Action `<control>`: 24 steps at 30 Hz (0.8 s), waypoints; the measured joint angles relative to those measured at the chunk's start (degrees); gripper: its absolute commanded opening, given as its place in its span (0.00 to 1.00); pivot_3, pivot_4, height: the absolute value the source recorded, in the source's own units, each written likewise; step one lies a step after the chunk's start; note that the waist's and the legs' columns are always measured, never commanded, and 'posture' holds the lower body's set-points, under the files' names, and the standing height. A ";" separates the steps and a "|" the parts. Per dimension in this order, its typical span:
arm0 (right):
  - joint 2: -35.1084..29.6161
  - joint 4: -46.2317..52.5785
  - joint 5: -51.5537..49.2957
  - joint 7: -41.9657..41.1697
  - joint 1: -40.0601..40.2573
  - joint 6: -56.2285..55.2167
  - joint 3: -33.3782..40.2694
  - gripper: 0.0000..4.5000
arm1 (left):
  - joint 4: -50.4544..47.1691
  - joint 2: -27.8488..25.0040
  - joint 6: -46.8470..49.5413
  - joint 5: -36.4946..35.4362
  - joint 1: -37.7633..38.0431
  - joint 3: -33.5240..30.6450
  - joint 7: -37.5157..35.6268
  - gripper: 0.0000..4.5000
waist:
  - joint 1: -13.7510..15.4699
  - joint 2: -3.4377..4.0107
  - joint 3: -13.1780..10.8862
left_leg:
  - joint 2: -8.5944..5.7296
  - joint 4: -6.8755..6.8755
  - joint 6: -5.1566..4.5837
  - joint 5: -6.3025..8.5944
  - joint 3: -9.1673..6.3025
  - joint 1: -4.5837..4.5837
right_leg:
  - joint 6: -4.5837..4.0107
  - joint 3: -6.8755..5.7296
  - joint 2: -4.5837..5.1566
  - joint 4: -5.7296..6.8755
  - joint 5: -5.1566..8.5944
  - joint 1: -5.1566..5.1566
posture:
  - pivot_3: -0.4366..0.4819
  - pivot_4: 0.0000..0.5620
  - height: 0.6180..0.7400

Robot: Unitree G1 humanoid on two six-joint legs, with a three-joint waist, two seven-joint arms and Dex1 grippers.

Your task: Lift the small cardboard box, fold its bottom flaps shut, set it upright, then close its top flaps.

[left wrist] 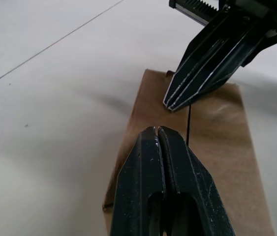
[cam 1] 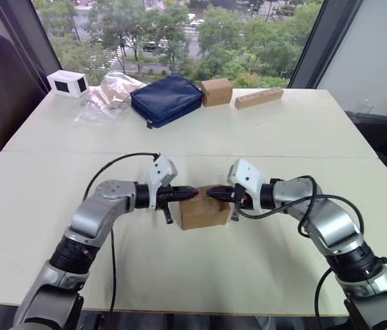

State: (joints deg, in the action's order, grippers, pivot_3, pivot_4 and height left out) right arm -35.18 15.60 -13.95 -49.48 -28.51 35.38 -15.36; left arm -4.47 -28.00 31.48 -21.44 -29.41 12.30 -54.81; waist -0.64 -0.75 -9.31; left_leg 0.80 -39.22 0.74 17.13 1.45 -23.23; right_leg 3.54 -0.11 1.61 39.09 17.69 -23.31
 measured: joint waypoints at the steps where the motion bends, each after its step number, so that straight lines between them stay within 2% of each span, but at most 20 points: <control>1: 0.00 -0.04 0.29 -0.03 0.00 -0.21 -0.10 0.00 | 0.02 -0.06 -0.47 0.26 0.02 0.12 -0.25 0.01 | -0.01 0.00 0.00 | 0.00 0.00 0.00 0.00 0.00 0.00 | 0.00 0.00 0.00 0.00 0.00 0.00 | 0.48 0.27 1.00; 17: 0.32 -0.29 1.47 -0.35 0.03 -1.35 0.41 0.00 | 0.09 0.05 -1.48 0.45 0.50 -0.84 -0.19 0.01 | -0.01 0.00 0.00 | 0.01 0.00 0.00 0.00 0.00 0.01 | 0.00 0.00 0.00 0.00 0.00 0.01 | 0.48 0.27 1.00; 20: 3.10 -1.56 -0.99 1.04 0.37 -2.79 5.13 0.00 | -0.29 1.01 1.30 -3.27 -0.06 -6.30 2.26 0.01 | -0.04 -0.03 -0.02 | 0.03 0.00 0.00 0.00 -0.01 -0.02 | 0.00 0.00 -0.01 0.01 0.00 -0.01 | 0.48 0.27 1.00; 22: 6.81 -1.79 -5.14 4.01 0.65 -4.08 12.37 0.00 | -3.94 1.20 4.29 -8.00 -0.31 -12.93 5.56 0.01 | -0.12 -0.03 -0.02 | 0.05 0.00 0.00 0.00 -0.01 -0.04 | 0.00 0.00 -0.01 0.02 0.00 -0.04 | 0.48 0.27 1.00; 24: 7.05 -0.63 -9.04 5.06 1.62 -2.94 17.42 0.00 | -9.24 2.08 4.48 -10.86 0.92 -18.08 8.91 0.01 | -0.02 -0.03 -0.02 | 0.04 0.02 0.00 0.01 -0.01 -0.05 | 0.01 0.00 0.02 -0.03 -0.01 -0.02 | 0.48 0.27 1.00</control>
State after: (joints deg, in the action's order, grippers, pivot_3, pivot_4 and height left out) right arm -28.13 14.97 -22.99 -44.42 -26.89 32.44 2.06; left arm -13.71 -25.92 35.96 -32.30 -28.50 -5.78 -45.90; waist -0.66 -0.78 -9.33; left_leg 0.84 -39.20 0.74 17.14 1.45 -23.28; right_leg 3.56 -0.11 1.63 39.07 17.69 -23.32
